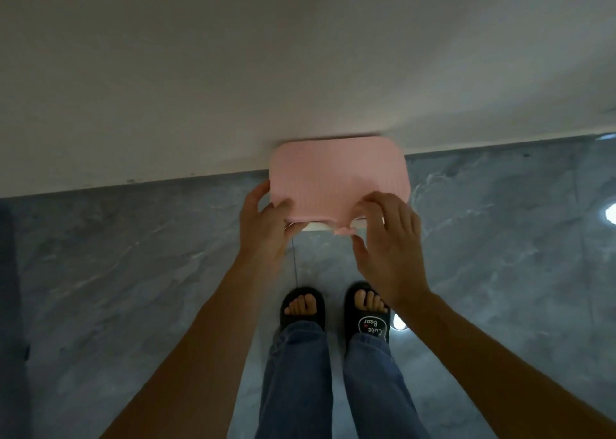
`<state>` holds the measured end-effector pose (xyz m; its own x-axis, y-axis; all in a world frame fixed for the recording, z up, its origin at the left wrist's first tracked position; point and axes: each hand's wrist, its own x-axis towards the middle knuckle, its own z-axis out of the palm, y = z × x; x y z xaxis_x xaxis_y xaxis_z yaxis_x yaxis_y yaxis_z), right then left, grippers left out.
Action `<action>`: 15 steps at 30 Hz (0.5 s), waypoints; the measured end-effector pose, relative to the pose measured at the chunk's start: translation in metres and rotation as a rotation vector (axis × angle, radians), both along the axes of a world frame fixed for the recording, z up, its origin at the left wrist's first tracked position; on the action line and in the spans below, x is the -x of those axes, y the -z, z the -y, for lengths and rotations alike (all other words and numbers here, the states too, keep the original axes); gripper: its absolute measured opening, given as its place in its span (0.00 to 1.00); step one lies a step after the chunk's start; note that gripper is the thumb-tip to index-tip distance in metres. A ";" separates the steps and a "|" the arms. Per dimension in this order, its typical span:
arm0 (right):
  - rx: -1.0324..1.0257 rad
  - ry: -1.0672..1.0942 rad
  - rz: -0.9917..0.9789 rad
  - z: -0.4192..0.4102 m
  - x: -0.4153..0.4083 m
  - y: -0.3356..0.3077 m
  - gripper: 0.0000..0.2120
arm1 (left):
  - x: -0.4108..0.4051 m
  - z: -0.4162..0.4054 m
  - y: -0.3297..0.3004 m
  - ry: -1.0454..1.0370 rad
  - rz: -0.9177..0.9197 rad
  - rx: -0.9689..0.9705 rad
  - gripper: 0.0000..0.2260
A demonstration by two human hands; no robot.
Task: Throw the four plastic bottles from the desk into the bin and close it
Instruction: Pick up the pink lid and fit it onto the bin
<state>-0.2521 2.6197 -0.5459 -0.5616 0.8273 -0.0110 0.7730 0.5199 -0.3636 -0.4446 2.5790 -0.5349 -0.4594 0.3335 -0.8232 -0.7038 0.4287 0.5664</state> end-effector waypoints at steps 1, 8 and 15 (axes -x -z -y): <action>0.057 0.098 0.022 0.008 -0.001 -0.002 0.19 | -0.002 0.001 0.002 -0.009 -0.014 0.005 0.24; 1.164 1.000 -0.544 0.032 0.025 0.003 0.15 | -0.009 0.002 0.019 -0.019 -0.023 0.009 0.23; 1.419 1.010 -0.846 0.027 0.035 0.010 0.14 | -0.009 0.005 0.029 0.086 -0.250 0.058 0.22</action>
